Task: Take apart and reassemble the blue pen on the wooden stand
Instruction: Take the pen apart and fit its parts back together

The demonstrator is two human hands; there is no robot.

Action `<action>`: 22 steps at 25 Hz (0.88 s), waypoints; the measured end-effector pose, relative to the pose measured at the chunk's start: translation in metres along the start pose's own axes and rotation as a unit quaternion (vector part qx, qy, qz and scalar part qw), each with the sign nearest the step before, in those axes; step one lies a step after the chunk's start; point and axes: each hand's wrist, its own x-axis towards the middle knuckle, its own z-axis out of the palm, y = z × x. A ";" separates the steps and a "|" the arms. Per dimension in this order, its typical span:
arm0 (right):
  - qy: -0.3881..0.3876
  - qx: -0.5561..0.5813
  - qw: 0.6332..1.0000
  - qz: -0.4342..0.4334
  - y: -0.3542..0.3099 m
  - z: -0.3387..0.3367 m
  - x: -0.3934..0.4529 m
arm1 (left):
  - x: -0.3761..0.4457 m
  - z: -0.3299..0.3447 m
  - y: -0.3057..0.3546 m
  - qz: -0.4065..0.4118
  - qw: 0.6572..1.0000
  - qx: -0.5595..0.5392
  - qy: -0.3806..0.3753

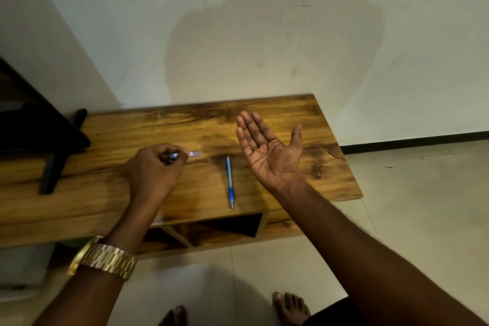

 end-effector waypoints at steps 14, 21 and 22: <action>0.056 0.011 0.998 -0.028 -0.020 0.006 -0.001 | -0.012 0.034 0.009 0.046 0.985 0.142 -0.082; 0.106 -0.010 0.994 -0.005 -0.021 0.003 -0.003 | -0.041 0.072 0.033 0.107 0.947 0.269 -0.138; 0.125 -0.021 0.992 0.004 -0.022 0.004 -0.003 | -0.040 0.071 0.033 0.112 0.945 0.275 -0.137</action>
